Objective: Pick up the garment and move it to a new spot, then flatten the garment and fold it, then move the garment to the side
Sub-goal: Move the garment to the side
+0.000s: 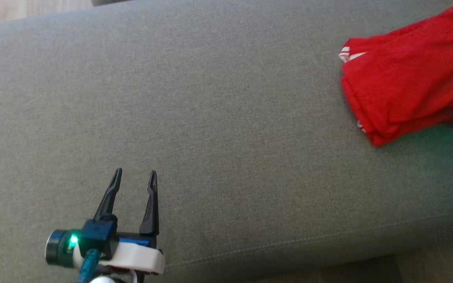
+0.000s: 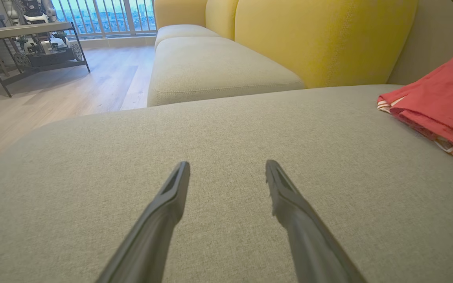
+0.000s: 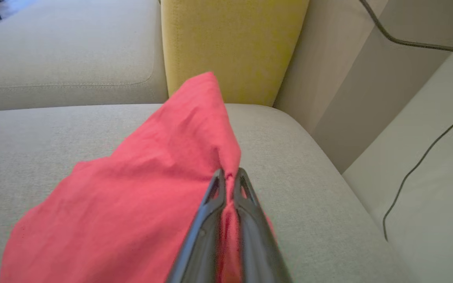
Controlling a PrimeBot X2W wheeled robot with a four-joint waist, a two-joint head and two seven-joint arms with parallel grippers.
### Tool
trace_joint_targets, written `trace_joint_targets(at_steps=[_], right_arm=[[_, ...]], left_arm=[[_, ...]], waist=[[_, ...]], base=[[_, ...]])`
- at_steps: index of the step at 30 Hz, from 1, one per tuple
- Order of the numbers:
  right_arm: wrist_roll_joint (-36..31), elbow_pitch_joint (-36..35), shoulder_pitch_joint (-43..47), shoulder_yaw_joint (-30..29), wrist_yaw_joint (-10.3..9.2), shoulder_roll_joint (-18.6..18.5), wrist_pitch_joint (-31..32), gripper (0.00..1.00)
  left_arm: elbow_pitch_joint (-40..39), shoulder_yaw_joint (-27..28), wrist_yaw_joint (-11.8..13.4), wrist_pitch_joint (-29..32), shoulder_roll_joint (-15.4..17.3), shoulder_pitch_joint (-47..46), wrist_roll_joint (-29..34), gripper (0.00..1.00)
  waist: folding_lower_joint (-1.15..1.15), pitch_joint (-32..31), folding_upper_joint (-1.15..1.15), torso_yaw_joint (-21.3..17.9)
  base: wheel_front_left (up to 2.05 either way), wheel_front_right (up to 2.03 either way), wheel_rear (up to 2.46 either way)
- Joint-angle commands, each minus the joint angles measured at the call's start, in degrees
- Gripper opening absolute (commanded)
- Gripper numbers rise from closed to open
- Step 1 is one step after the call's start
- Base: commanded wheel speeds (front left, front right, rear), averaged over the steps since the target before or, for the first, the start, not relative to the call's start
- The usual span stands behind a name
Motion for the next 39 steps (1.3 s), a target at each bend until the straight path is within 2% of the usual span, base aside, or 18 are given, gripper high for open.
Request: trace_joint_targets(at_steps=[1, 2, 8, 11, 15, 20, 23, 26, 31, 34, 39], right_arm=[[-2.16, -2.77, -2.39, -1.23, -0.03, -1.62, 0.19, 0.36], [-3.47, -3.16, -2.21, -2.25, -0.03, -1.78, 0.28, 1.0], [-8.94, -6.8, 0.52, -6.55, -0.03, 1.44, -1.09, 1.0], [-9.62, -9.68, 3.3, -6.47, -0.03, 6.21, -3.39, 1.0], [-8.04, -14.15, 8.78, -3.51, -0.03, 13.54, -6.08, 1.0], [-6.33, -22.79, 19.46, 2.42, -0.03, 18.12, -9.06, 1.0], [-3.39, -30.88, 26.92, 7.4, -0.03, 18.97, -9.42, 1.0], [3.41, -41.69, 35.05, 12.5, -0.03, 19.05, -9.46, 1.0], [8.73, -54.82, 48.46, 11.93, -0.03, 19.07, -9.48, 1.0], [9.52, -58.09, 53.23, 12.93, -0.03, 19.08, -9.48, 1.0], [9.59, -59.1, 57.23, 13.77, -0.03, 19.08, -9.48, 1.0]], left_arm=[[-1.86, 1.93, -0.29, -0.71, -0.3, -2.36, 0.62, 1.0], [-1.82, 1.91, -0.37, -0.71, -0.3, -2.5, 0.64, 1.0], [-1.92, 2.44, -0.22, -0.71, -0.33, -3.0, -0.34, 1.0], [-2.63, 2.81, 0.23, -0.71, -0.37, -2.76, -1.3, 1.0], [-3.17, 3.34, 0.86, -0.71, -0.4, -2.03, -3.04, 1.0], [-4.01, 2.71, -0.5, -0.71, -0.43, -0.28, -6.92, 1.0], [-4.32, 2.59, -0.47, -0.71, -0.44, 1.07, -7.89, 1.0], [-4.21, 1.86, -0.42, -0.71, -0.45, 1.97, -8.53, 1.0], [-3.54, 0.96, 0.43, -0.71, -0.45, 2.58, -7.48, 1.0], [-2.71, 0.82, 0.82, -0.71, -0.45, 2.42, -7.08, 1.0], [-2.07, 0.91, 1.14, -0.71, -0.45, 2.35, -6.62, 1.0]], waist=[[-0.01, 0.88, 0.0, -0.18], [-0.01, 1.07, 0.0, -0.13], [-0.01, 0.54, 0.0, 0.49], [-0.01, -1.05, 0.0, 0.72], [-0.01, -3.96, 0.0, 0.79], [-0.01, -8.08, 0.0, 1.23], [-0.01, -10.3, 0.0, 1.67], [-0.01, -11.8, 0.0, 2.77], [-0.01, -14.42, 0.0, 5.04], [-0.01, -15.0, 0.0, 5.77], [-0.01, -15.63, 0.0, 6.04]], base=[[0.0, 0.0, 0.0], [0.0, 0.0, 0.0], [0.0, 0.0, 0.0], [0.0, 0.0, 0.0], [0.0, 0.0, 0.0], [0.0, 0.0, 0.0], [0.0, 0.0, 0.0], [0.0, 0.0, 0.0], [0.0, 0.0, 0.0], [0.0, 0.0, 0.0], [0.0, 0.0, 0.0]])
